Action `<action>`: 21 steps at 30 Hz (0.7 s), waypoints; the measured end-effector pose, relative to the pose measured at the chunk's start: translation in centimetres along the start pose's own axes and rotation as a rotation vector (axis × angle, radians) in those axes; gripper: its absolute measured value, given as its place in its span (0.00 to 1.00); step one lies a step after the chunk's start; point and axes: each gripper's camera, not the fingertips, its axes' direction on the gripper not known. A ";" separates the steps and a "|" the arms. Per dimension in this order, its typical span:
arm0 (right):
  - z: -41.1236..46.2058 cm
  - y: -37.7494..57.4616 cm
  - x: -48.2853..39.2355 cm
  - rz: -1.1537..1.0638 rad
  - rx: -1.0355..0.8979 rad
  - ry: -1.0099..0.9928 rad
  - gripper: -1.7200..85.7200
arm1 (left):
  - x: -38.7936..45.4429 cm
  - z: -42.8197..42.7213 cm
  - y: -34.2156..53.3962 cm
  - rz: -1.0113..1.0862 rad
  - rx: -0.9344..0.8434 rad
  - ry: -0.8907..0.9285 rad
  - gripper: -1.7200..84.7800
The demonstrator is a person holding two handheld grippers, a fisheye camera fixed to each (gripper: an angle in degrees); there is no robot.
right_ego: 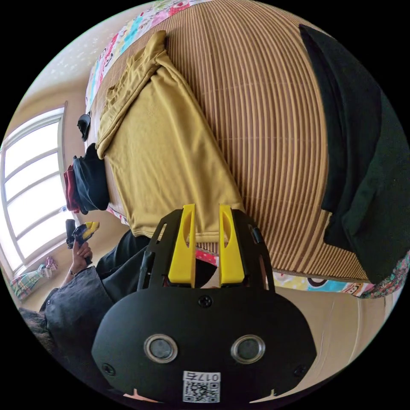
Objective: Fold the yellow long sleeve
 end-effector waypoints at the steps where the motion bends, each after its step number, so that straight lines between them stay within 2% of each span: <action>1: -0.2 0.4 0.2 0.011 0.010 0.025 0.12 | -0.5 1.4 -0.5 0.005 -0.072 -0.078 0.14; 6: -1.0 1.9 0.4 0.042 0.061 0.131 0.14 | -0.6 5.3 -1.9 0.080 -0.263 -0.321 0.15; 10: -1.4 2.4 0.5 0.023 0.060 0.142 0.16 | -1.2 6.0 -3.1 0.110 -0.300 -0.420 0.16; 14: -0.1 1.9 0.7 0.011 -0.009 0.135 0.17 | -3.0 5.2 -4.3 0.054 -0.288 -0.371 0.16; 16: 1.1 1.5 1.0 0.054 -0.057 0.122 0.18 | -4.5 4.2 -5.0 0.007 -0.260 -0.274 0.15; 21: 0.3 1.5 0.9 0.110 -0.029 0.229 0.15 | -7.5 1.0 -6.3 -0.100 -0.193 -0.163 0.13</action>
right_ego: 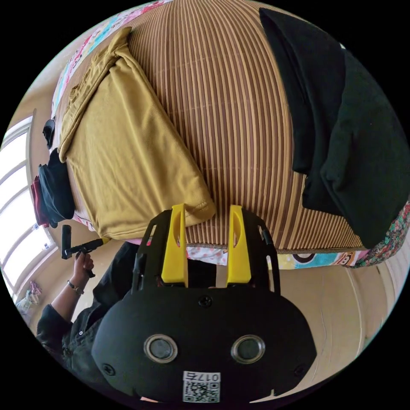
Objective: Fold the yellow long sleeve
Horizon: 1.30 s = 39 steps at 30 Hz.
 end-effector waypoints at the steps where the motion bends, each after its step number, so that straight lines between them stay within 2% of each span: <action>1: -0.3 0.1 0.2 -0.035 -0.003 0.010 0.12 | -0.7 -0.7 -0.1 -0.012 -0.002 0.044 0.12; 3: -0.8 0.3 0.7 -0.116 -0.018 -0.119 0.08 | -1.5 -1.7 0.1 -0.009 -0.004 0.120 0.08; 5: -1.9 0.8 2.0 -0.118 0.006 -0.127 0.07 | -2.0 -2.8 0.4 0.041 -0.034 0.232 0.07; 7: -3.5 2.0 4.6 -0.157 0.033 -0.297 0.06 | -2.6 -5.0 1.8 0.132 -0.069 0.413 0.07; 8: -3.9 2.4 5.5 -0.163 0.042 -0.361 0.06 | -2.7 -5.7 2.4 0.151 -0.068 0.445 0.07; 10: -5.5 4.7 9.5 -0.162 0.089 -0.626 0.06 | -3.9 -9.1 5.0 0.202 -0.048 0.560 0.07; 11: -5.9 5.4 10.5 -0.165 0.103 -0.689 0.06 | -4.3 -10.0 5.6 0.214 -0.042 0.601 0.07; 13: -8.0 8.4 13.6 -0.199 0.194 -0.964 0.05 | -5.4 -13.1 8.4 0.265 -0.002 0.819 0.07; 14: -8.5 9.1 14.3 -0.204 0.226 -1.040 0.05 | -5.6 -13.8 8.9 0.284 0.014 0.882 0.07; 16: -9.8 11.3 15.7 -0.232 0.347 -1.396 0.05 | -5.3 -16.8 11.0 0.404 0.077 1.108 0.07; 19: -10.4 11.1 14.6 -0.245 0.468 -1.672 0.05 | -4.0 -19.6 11.4 0.494 0.139 1.225 0.07; 23: -11.7 5.6 12.3 -0.161 0.495 -1.616 0.05 | -3.8 -22.3 7.4 0.383 0.280 1.238 0.07; 26: -13.7 -1.7 10.0 -0.107 0.480 -1.544 0.05 | -2.8 -25.3 1.2 0.265 0.372 1.192 0.07; 31: -17.2 -14.9 6.2 0.118 0.426 -1.392 0.06 | 2.1 -33.0 -9.3 0.169 0.525 0.880 0.09; 35: -20.8 -17.9 3.8 0.128 0.471 -1.194 0.07 | 2.7 -35.1 -10.8 0.017 0.661 0.823 0.11; 38: -20.8 -18.6 1.8 0.042 0.399 -1.033 0.06 | 3.1 -33.4 -10.7 -0.040 0.635 0.636 0.12; 39: -19.9 -18.4 1.1 -0.011 0.342 -0.935 0.06 | 3.1 -31.8 -10.3 -0.061 0.598 0.521 0.13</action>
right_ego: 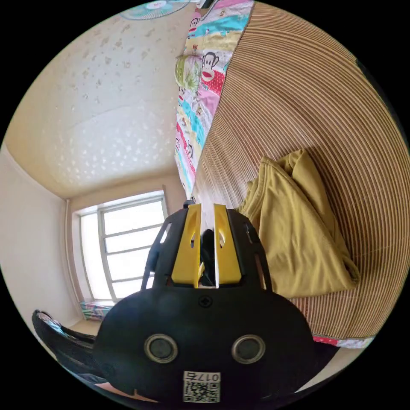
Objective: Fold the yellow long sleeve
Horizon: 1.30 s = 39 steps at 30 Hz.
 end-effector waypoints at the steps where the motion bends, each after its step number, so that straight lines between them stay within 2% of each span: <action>1: 1.0 0.9 0.7 -0.023 -0.077 0.102 0.06 | -1.2 1.2 1.5 -0.009 -0.038 -0.103 0.14; 3: 2.2 2.6 2.5 -0.024 -0.177 0.204 0.05 | -3.5 3.2 4.3 -0.037 -0.093 -0.207 0.18; 6: 2.2 5.3 6.5 0.077 -0.229 0.183 0.05 | -6.5 5.7 8.2 -0.058 -0.140 -0.261 0.22; 12: -2.4 7.5 12.5 0.301 -0.063 -0.021 0.05 | -7.1 10.2 9.1 0.011 -0.187 -0.290 0.23; 14: -4.1 7.6 13.4 0.341 0.001 -0.065 0.05 | -7.3 11.4 8.7 -0.002 -0.191 -0.299 0.21; 16: -5.8 7.6 14.3 0.379 0.050 -0.106 0.04 | -8.3 12.8 8.2 -0.050 -0.211 -0.307 0.15; 21: -7.8 6.9 15.0 0.356 0.046 -0.134 0.03 | -7.5 13.2 8.7 -0.057 -0.189 -0.245 0.08; 24: -8.3 7.1 15.4 0.330 0.030 -0.213 0.03 | -1.3 13.0 10.0 0.120 -0.133 -0.193 0.07; 26: -8.5 7.5 15.9 0.332 0.026 -0.266 0.03 | 4.2 14.0 11.3 0.262 -0.127 -0.234 0.07; 31: -9.2 9.0 18.1 0.347 0.062 -0.349 0.03 | 18.9 24.0 18.8 0.724 -0.249 -0.364 0.07; 37: -9.9 11.0 20.7 0.379 0.099 -0.359 0.03 | 24.2 37.9 31.6 1.118 -0.488 -0.510 0.08; 39: -10.2 11.5 21.4 0.383 0.100 -0.347 0.04 | 23.8 40.1 34.6 1.166 -0.551 -0.498 0.09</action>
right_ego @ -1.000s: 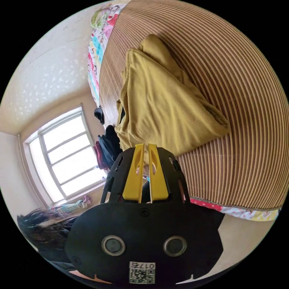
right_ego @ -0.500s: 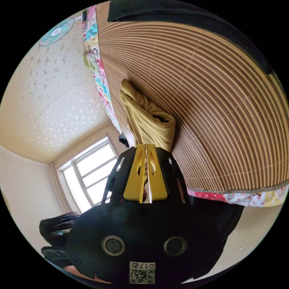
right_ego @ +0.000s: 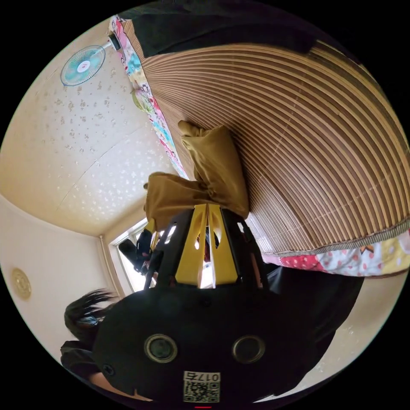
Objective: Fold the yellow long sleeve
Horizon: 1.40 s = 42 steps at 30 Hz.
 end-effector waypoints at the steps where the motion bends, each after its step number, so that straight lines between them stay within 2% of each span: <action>1: -0.4 0.0 0.5 0.003 0.000 0.013 0.05 | 1.3 1.1 0.3 0.044 -0.020 0.068 0.10; 5: -1.3 -0.3 0.7 -0.038 -0.032 0.129 0.09 | 1.4 3.1 2.3 -0.008 -0.068 0.157 0.10; 13: 1.4 -5.0 -5.7 -0.345 -0.079 0.506 0.18 | -12.3 3.3 10.6 -0.622 0.021 0.307 0.14; 15: 3.4 -6.7 -6.8 -0.392 -0.106 0.578 0.19 | -14.0 3.3 11.9 -0.700 0.038 0.308 0.15; 21: 10.5 -9.9 -6.7 -0.568 -0.208 0.849 0.24 | -15.5 6.0 12.8 -0.747 -0.052 0.347 0.18; 23: 12.4 -10.1 -4.8 -0.591 -0.274 0.923 0.27 | -15.0 7.0 12.6 -0.733 -0.063 0.382 0.18; 25: 14.7 -9.1 -1.2 -0.648 -0.428 0.975 0.28 | -14.2 8.4 12.3 -0.728 -0.070 0.432 0.18; 28: 15.6 -5.9 1.5 -0.782 -0.361 1.098 0.26 | -13.0 9.9 12.0 -0.730 -0.085 0.479 0.18; 32: 15.3 -3.9 4.7 -0.760 -0.351 1.086 0.22 | -11.8 10.6 12.3 -0.736 -0.121 0.449 0.16; 36: 13.4 -3.6 8.0 -0.555 -0.361 0.947 0.19 | -11.1 10.2 14.3 -0.718 -0.147 0.547 0.12; 42: 14.8 0.1 13.2 -0.459 -0.470 0.797 0.13 | -9.4 6.1 19.7 -0.657 -0.163 0.604 0.10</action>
